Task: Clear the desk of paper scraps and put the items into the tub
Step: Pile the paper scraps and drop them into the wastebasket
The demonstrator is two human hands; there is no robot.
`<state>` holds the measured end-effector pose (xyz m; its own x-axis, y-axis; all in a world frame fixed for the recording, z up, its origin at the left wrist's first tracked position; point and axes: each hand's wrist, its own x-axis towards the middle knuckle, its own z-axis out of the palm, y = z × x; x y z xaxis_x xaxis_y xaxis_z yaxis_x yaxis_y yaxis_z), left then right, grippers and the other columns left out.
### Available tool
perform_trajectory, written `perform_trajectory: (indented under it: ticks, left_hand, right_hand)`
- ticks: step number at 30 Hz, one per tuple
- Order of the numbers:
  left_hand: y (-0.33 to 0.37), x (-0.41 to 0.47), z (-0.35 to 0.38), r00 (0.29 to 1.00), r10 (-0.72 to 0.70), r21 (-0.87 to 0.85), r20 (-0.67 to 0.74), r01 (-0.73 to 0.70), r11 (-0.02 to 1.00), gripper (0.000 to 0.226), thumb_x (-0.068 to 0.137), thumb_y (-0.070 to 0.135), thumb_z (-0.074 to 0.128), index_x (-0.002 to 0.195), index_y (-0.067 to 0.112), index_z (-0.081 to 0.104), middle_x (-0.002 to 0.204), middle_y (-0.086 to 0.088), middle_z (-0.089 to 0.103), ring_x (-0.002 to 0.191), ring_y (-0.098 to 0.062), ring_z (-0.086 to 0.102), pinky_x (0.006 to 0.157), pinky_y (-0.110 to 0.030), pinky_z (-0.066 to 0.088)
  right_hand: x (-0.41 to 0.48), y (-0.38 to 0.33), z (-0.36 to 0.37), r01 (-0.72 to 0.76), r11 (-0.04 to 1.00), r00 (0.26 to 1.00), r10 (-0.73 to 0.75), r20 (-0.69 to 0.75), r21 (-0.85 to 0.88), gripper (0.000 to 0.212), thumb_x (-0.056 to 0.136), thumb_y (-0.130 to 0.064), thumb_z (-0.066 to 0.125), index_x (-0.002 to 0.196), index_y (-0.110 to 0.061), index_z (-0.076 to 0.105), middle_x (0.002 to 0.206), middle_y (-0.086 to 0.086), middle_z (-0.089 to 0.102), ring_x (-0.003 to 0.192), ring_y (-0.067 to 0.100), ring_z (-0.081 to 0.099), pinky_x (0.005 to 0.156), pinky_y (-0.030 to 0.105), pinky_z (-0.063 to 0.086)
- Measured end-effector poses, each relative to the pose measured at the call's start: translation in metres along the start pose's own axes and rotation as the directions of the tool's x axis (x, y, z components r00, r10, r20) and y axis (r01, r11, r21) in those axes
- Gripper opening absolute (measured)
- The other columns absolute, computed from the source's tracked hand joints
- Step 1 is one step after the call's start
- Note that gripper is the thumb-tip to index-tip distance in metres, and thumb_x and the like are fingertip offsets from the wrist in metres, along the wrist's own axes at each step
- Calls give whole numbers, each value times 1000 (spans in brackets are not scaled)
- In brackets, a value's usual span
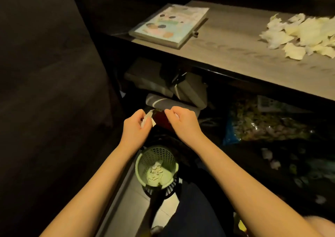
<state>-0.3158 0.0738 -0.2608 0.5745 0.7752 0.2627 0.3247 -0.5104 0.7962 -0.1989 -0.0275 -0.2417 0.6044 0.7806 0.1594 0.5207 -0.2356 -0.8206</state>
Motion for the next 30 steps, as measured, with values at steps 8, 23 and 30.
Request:
perform_trajectory:
  ticks: [8, 23, 30]
  left_hand:
    - [-88, -8, 26, 961, -196, 233, 195, 148, 961, 17, 86, 11, 57, 71, 4, 52, 61, -5, 50, 55, -13, 46, 55, -29, 36]
    - [-177, -6, 121, 712, -455, 703, 534, -77, 707, 24, 91, 22, 50, 109, 6, 53, 115, -13, 59, 105, -29, 56, 80, -36, 45]
    - [-193, -6, 134, 637, -500, 725, 587, -139, 674, 47, 86, 34, 60, 122, 6, 47, 125, -16, 54, 114, -33, 53, 92, -39, 45]
  right_hand:
    - [19, 67, 59, -148, 968, 960, 190, 208, -203, 39, 96, -37, 44, 60, -24, 38, 69, -3, 49, 75, 22, 50, 64, 31, 34]
    - [29, 124, 82, -228, 920, 860, 344, 378, -317, 35, 98, -34, 40, 84, -7, 57, 91, 11, 62, 89, 28, 58, 75, 34, 43]
    - [24, 137, 83, -218, 923, 873, 329, 359, -318, 39, 96, -30, 45, 59, -19, 40, 71, 2, 51, 79, 26, 56, 72, 33, 43]
